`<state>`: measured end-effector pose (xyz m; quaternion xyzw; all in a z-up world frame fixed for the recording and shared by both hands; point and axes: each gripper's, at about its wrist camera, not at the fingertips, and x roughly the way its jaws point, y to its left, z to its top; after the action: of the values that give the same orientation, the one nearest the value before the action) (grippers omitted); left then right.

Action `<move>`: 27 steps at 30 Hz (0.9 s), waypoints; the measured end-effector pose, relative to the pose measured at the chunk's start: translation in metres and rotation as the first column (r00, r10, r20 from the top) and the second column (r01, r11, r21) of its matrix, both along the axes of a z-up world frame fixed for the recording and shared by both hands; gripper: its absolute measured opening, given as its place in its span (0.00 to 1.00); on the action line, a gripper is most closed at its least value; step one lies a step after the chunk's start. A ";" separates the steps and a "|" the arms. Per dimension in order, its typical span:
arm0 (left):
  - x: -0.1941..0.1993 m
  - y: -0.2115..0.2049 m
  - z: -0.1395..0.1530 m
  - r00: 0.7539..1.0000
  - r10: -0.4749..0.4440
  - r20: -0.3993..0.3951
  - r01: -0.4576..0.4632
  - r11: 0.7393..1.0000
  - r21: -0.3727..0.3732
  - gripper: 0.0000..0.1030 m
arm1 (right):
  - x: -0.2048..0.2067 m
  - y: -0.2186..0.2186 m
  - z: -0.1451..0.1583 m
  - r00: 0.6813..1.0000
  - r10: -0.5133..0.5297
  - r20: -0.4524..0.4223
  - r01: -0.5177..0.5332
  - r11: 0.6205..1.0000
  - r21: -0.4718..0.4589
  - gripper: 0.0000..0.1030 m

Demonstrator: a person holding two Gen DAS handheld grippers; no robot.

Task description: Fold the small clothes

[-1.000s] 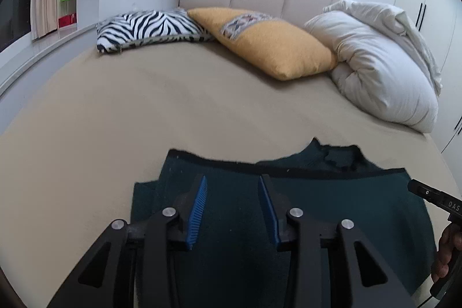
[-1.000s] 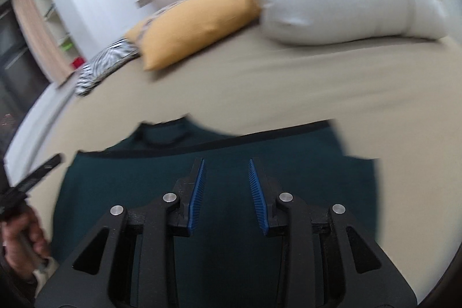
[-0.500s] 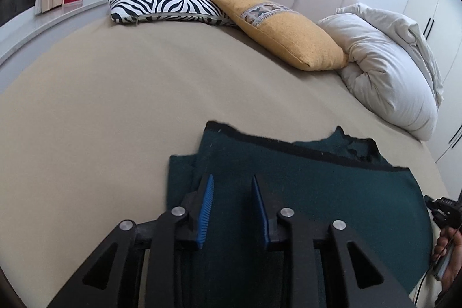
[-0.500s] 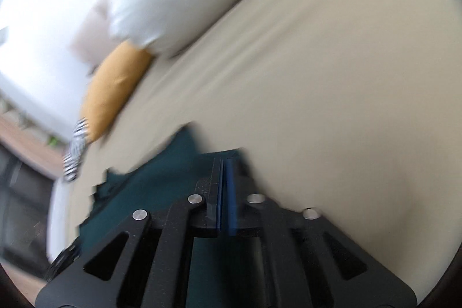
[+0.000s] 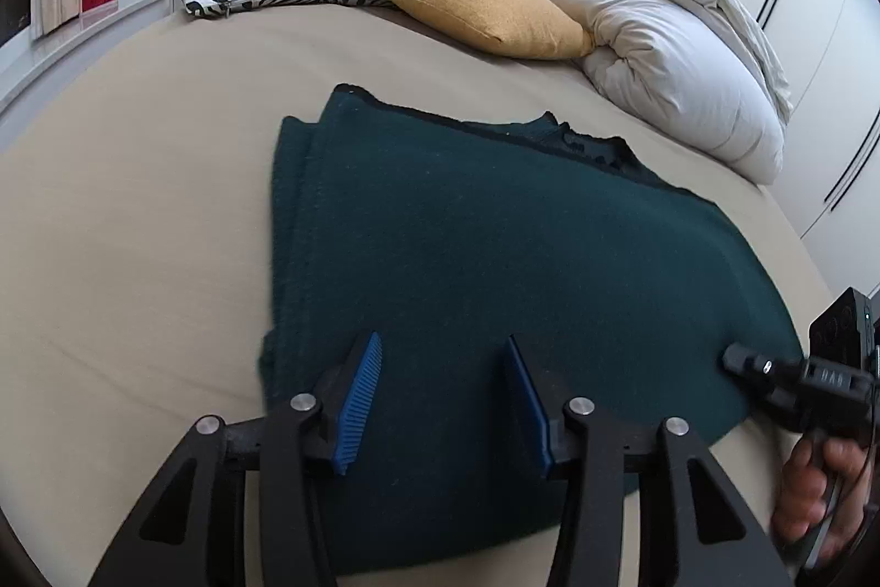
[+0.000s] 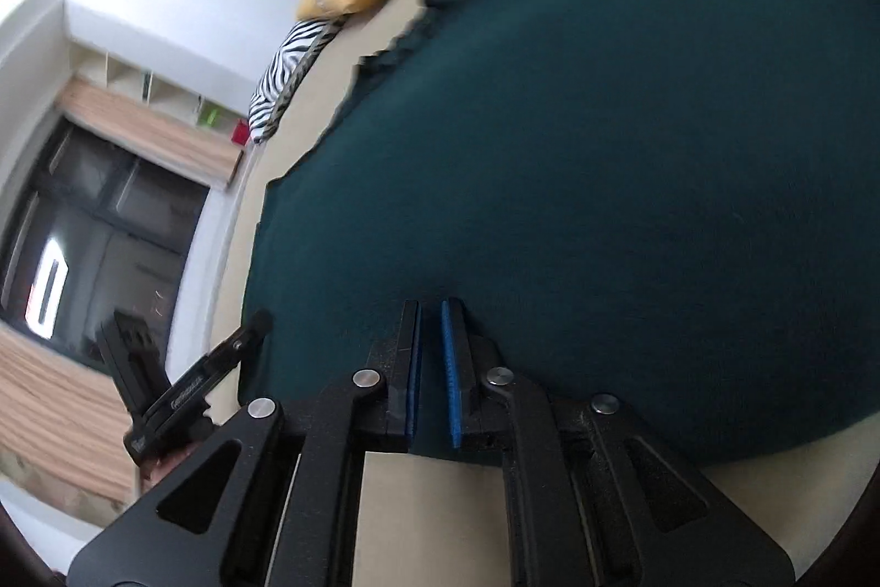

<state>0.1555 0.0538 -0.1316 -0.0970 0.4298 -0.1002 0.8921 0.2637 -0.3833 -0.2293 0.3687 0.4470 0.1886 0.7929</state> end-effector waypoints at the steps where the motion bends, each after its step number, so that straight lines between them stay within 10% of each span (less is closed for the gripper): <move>1: -0.003 0.004 -0.001 1.000 -0.004 -0.001 0.004 1.000 -0.003 0.47 | -0.003 -0.010 -0.003 1.000 -0.021 0.010 0.021 0.999 0.037 0.00; 6: -0.014 0.032 -0.008 0.999 0.021 -0.031 -0.023 0.996 -0.081 0.27 | -0.044 -0.095 0.003 0.957 -0.287 0.030 0.288 0.957 -0.023 0.00; 11: -0.037 0.053 0.007 0.997 0.078 -0.016 -0.079 0.990 -0.116 0.32 | -0.090 -0.127 0.034 0.898 -0.438 0.046 0.440 0.889 -0.129 0.10; 13: -0.049 0.061 0.016 0.991 0.132 0.014 -0.129 0.985 -0.113 0.57 | -0.091 -0.112 0.048 0.911 -0.406 0.070 0.412 0.904 -0.112 0.10; 20: -0.031 0.083 0.005 0.985 0.161 -0.058 -0.169 0.964 -0.204 0.58 | -0.047 0.030 0.072 0.991 -0.029 0.133 0.045 0.992 -0.119 0.16; 27: 0.001 0.081 -0.005 0.987 0.116 -0.114 -0.143 0.952 -0.272 0.66 | -0.019 0.046 0.008 1.000 0.003 -0.005 -0.004 0.998 -0.069 0.21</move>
<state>0.1566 0.1348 -0.1370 -0.2545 0.4468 -0.0961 0.8523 0.2444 -0.3375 -0.2217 0.3408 0.4560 0.1735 0.8037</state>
